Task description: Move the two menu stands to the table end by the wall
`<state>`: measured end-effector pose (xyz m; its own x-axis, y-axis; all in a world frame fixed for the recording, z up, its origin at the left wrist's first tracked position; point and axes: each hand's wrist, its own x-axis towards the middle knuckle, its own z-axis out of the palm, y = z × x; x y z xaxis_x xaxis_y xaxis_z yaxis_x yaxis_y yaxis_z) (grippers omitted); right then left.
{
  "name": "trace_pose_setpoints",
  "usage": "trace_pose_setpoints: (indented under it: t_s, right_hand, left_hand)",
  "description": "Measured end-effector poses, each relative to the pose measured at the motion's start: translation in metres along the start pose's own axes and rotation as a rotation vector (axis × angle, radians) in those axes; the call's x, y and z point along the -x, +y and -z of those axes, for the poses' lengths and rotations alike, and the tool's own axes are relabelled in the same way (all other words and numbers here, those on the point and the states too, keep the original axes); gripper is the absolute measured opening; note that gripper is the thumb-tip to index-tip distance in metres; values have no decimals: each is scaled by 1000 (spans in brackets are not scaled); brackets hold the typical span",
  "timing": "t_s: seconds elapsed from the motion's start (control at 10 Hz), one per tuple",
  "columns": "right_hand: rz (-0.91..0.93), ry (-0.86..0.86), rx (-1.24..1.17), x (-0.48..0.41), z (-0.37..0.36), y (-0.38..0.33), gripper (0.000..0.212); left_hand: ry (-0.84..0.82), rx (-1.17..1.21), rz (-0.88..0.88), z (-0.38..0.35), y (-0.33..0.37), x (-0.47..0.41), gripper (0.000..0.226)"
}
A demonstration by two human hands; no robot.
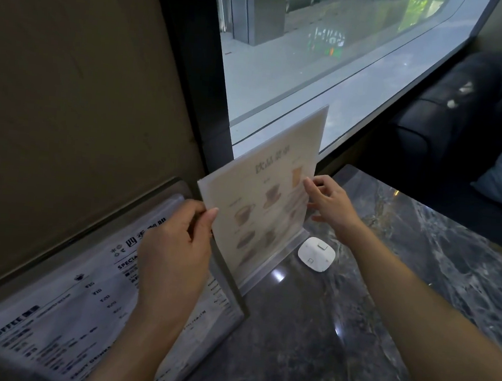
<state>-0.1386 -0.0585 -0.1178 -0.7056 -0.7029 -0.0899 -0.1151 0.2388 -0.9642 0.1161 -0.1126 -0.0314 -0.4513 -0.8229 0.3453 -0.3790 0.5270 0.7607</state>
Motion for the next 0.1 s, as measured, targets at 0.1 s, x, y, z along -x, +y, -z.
trace_pose_setpoints:
  t_s: [0.1]
  right_hand:
    - [19,5,9,2,0,-2,17]
  left_hand:
    - [12,-33,-18,1,2,0,15]
